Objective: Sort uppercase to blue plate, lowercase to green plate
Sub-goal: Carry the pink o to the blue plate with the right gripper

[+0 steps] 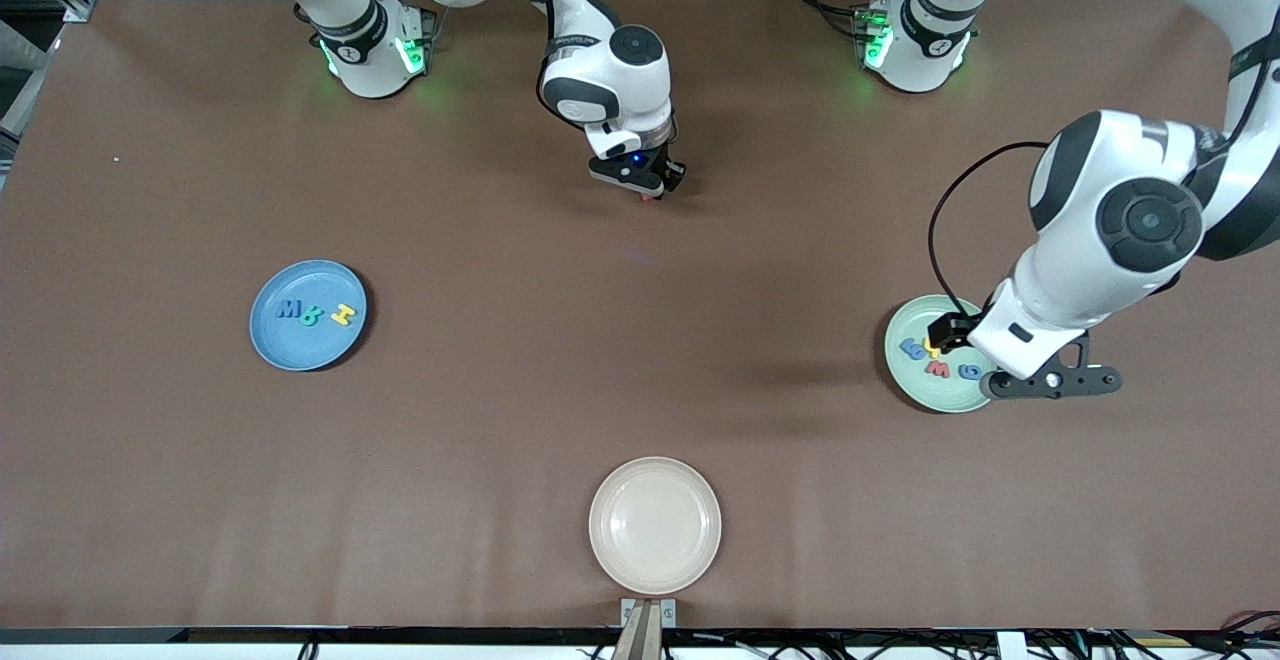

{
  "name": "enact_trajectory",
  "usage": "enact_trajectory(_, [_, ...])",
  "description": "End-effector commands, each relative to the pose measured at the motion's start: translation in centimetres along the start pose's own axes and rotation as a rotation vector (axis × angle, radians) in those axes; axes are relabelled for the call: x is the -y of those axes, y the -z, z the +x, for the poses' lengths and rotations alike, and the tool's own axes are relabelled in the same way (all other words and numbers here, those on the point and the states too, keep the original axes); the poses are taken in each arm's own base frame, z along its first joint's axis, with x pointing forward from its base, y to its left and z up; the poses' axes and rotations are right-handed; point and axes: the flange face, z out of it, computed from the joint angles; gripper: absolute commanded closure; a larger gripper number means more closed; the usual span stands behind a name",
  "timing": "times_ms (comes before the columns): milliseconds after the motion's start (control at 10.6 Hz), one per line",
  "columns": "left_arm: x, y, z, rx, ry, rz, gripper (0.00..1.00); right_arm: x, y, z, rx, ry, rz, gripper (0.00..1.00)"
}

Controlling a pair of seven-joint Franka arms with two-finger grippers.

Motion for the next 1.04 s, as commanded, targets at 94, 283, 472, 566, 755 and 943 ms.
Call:
enact_trajectory(94, [1.6,5.2,-1.4,-0.03,0.072,-0.058,0.0,0.1,-0.8,-0.3,-0.002,-0.009,0.004,0.62])
enact_trajectory(283, [2.1,8.3,-2.7,-0.053,0.077,-0.046,0.0,0.1,-0.9,-0.1,-0.007,-0.007,0.003,0.68])
enact_trajectory(472, [2.9,11.1,-3.7,-0.083,0.101,-0.047,0.0,0.0,-0.9,0.0,-0.008,-0.005,-0.001,0.72])
enact_trajectory(566, [3.2,12.2,-4.2,-0.091,0.115,-0.063,0.0,0.1,-0.8,0.1,-0.01,-0.007,0.0,0.72])
enact_trajectory(755, [3.6,13.4,-4.9,-0.081,0.143,-0.112,0.0,0.0,-0.5,1.4,-0.018,-0.002,0.002,0.72])
enact_trajectory(943, [3.2,13.8,-5.5,-0.08,0.128,-0.082,0.0,-0.2,0.1,3.8,-0.031,0.022,-0.002,0.73])
